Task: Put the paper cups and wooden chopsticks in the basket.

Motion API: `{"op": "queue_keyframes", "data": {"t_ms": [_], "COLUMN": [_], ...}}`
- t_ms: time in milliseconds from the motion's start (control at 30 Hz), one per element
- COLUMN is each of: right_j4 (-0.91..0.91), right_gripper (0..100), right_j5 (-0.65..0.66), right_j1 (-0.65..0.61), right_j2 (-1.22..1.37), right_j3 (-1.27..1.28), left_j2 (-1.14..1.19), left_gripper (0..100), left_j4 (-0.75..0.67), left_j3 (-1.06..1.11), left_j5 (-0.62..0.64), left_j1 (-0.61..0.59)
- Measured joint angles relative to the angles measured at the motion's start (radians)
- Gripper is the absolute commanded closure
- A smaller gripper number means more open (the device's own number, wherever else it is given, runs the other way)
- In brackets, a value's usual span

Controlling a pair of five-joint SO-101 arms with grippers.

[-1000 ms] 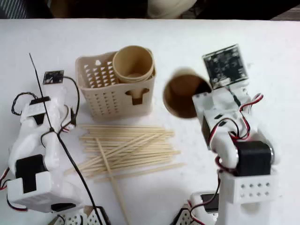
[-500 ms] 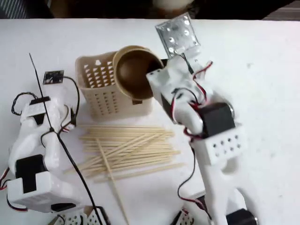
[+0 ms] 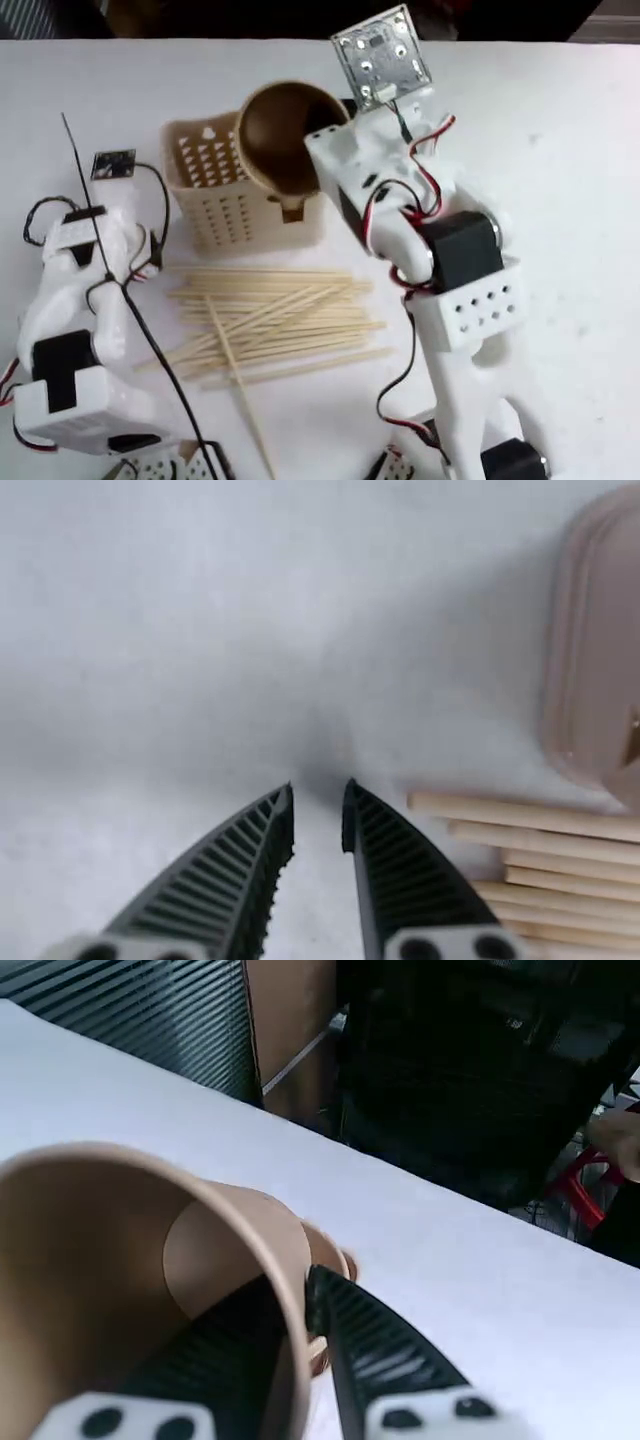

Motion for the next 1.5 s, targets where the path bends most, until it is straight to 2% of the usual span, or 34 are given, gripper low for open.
{"op": "queue_keyframes", "data": {"t_ms": [333,400,533,667,1100,1500], "right_j4": [-0.012,-0.012,-0.012,-0.012,-0.017,-0.229], "right_gripper": [97.4,93.1,76.7,69.7,68.7,69.0], "right_j5": [0.000,0.000,0.000,0.000,-0.002,-0.002], "right_j1": [0.003,0.003,-0.002,0.002,0.003,0.003], "right_j2": [0.161,0.172,0.175,0.175,0.183,0.238], "right_j3": [0.000,0.000,0.000,0.000,-0.149,-0.155], "left_j2": [0.000,0.000,0.000,0.000,0.000,0.000], "left_gripper": [90,90,90,90,90,90], "left_j4": [0.000,0.000,0.000,0.000,0.000,0.000], "left_j3": [0.000,0.000,0.000,0.000,0.000,0.000], "left_j5": [0.000,0.000,0.000,0.000,0.000,0.000], "left_j1": [0.000,0.000,0.000,0.000,0.000,0.000]}}
